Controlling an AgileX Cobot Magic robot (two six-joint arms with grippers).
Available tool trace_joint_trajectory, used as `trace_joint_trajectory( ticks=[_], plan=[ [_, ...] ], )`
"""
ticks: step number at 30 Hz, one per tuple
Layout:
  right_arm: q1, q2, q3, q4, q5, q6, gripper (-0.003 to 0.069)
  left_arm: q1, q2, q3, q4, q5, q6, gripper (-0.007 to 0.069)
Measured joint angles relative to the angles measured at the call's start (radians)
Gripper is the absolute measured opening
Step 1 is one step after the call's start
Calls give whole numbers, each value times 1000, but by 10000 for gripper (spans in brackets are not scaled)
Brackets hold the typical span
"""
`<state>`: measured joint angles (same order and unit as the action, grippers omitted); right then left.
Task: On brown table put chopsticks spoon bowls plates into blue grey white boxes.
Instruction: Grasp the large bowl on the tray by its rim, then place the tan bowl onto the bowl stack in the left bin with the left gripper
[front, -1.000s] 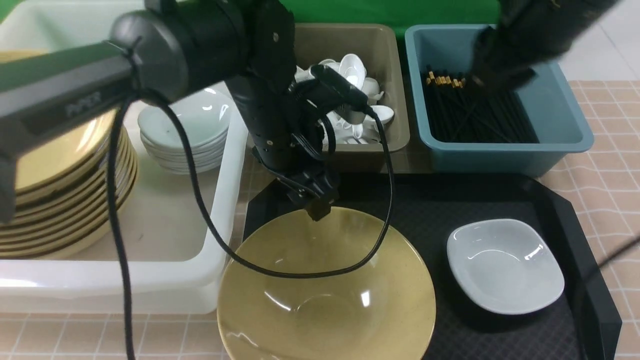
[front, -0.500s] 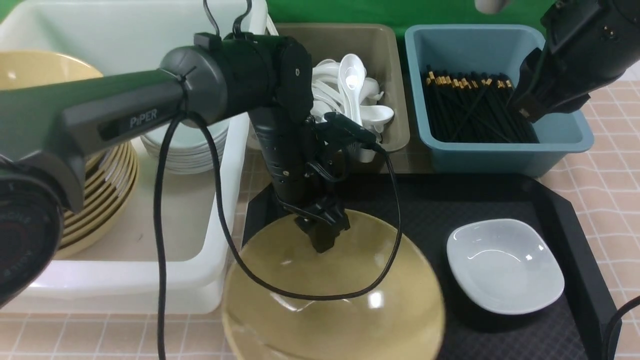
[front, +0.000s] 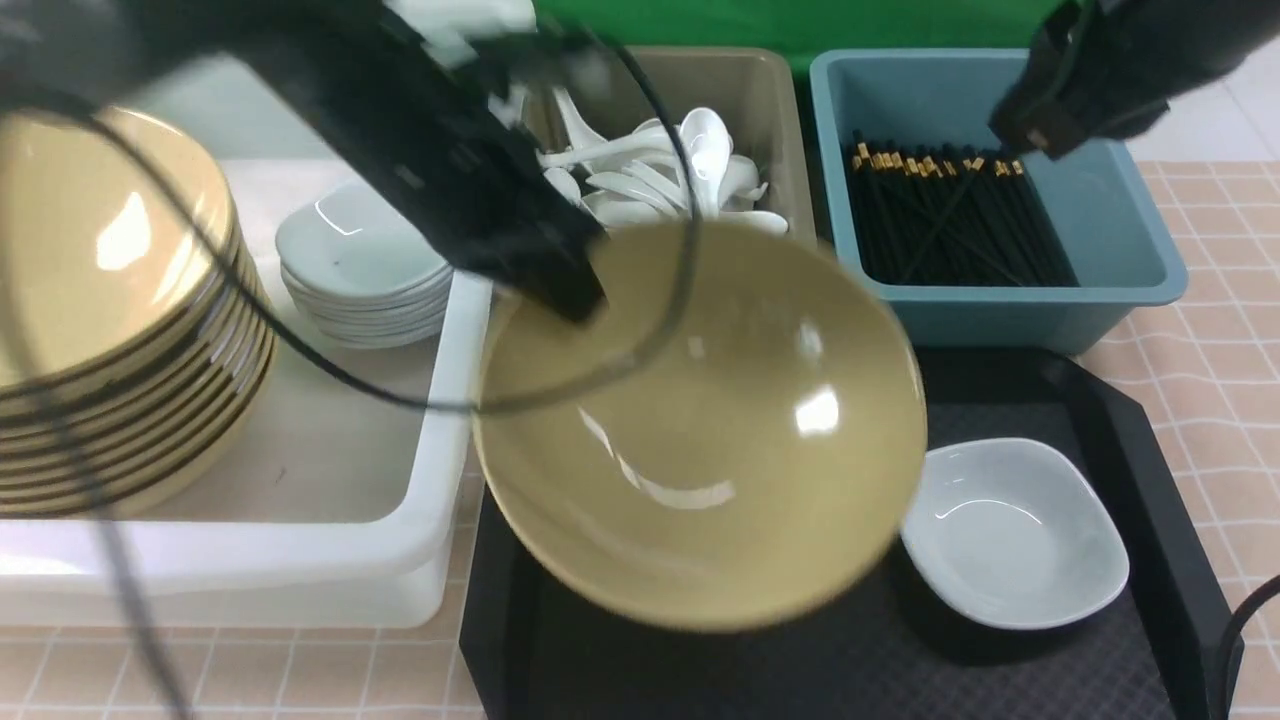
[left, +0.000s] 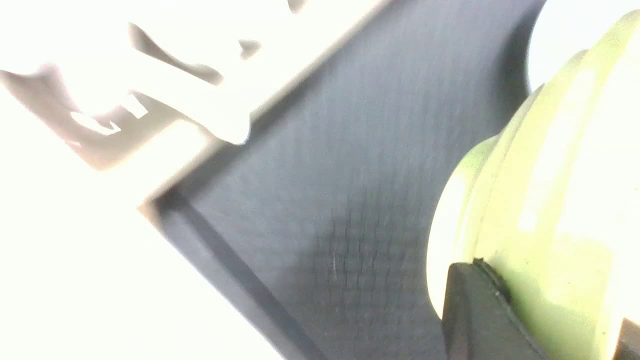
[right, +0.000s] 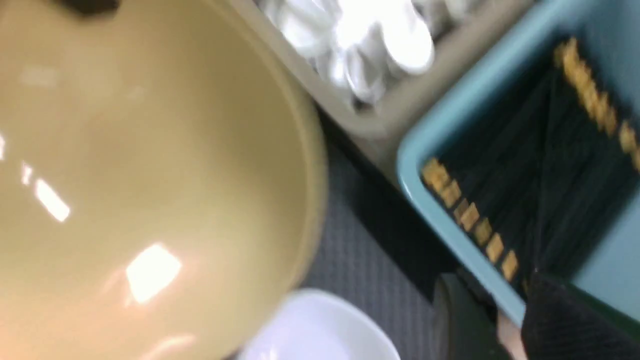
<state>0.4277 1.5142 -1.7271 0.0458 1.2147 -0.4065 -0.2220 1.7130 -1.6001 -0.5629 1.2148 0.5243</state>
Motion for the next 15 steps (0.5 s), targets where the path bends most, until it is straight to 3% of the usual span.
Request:
trace_joint_trajectory(
  ticks=[7,10,15],
  plan=[
    [189,0,-35,74,-64,-140,127,321,-258,0,-27,32,-52,8],
    [272,0,-35,83,-101,-179,80,528,-361,0,19,42,-105,8],
    [312,0,-35,86,-145,-203,43,762,-436,0,97,55,-157,8]
  ],
)
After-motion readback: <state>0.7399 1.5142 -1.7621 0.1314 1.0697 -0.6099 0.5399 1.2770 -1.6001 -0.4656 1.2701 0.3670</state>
